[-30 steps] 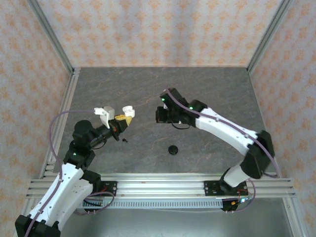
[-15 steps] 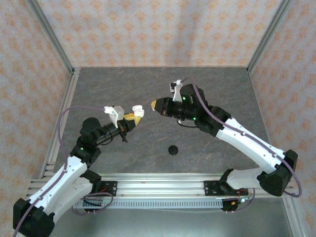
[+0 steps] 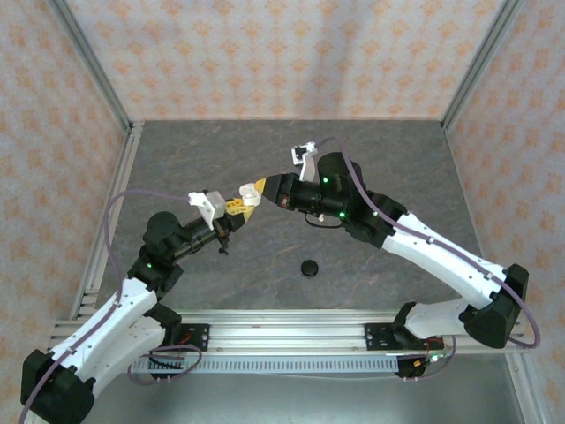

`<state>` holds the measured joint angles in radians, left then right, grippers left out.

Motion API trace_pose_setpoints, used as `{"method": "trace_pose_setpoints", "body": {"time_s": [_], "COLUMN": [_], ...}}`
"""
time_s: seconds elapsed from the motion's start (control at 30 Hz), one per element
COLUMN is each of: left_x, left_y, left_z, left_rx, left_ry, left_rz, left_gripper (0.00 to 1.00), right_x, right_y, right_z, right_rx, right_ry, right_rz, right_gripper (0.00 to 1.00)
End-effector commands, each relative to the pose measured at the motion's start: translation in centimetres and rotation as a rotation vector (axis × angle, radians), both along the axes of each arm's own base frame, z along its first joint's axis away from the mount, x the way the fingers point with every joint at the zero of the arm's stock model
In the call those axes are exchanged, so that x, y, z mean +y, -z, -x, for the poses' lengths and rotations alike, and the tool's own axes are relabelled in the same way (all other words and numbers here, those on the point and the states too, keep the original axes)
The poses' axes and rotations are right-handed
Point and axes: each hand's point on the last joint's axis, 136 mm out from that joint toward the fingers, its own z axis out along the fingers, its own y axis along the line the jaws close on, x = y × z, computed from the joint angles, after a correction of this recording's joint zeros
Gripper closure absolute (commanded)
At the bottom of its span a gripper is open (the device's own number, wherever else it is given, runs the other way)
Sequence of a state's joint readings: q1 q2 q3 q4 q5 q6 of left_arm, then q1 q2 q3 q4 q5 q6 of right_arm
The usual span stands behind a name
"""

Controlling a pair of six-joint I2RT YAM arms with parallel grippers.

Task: Insert wireless bluetooth earbuds into charging case

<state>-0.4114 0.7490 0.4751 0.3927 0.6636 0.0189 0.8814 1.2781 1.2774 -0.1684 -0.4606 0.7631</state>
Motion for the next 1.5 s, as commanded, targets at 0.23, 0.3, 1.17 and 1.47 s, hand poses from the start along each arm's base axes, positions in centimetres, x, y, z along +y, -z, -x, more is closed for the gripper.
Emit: {"method": "trace_pose_setpoints", "body": {"time_s": [0.23,0.3,1.17,1.47], "left_x": [0.2,0.2,1.2,1.2], "left_y": [-3.4,-3.3,-4.6,-4.5], "left_z": [0.6,0.8,0.8,0.6], "left_rx": [-0.136,-0.135,-0.166,-0.158], "left_ry": [-0.013,-0.012,-0.067,-0.075], "left_rz": [0.012,0.015,0.049,0.048], "left_gripper": [1.0,1.0,1.0,1.0], "right_x": [0.7,0.7,1.4,1.3], "right_y": [-2.3,-2.2,-0.4,-0.6], "right_z": [-0.6,-0.7,-1.1,-0.9], "right_rx": [-0.059,-0.055,-0.021,-0.02], "right_ry": [0.041,0.054,0.099,0.1], "right_rz": [-0.069,-0.072,-0.111,-0.118], "right_gripper": [0.9,0.9,0.91,0.91]}}
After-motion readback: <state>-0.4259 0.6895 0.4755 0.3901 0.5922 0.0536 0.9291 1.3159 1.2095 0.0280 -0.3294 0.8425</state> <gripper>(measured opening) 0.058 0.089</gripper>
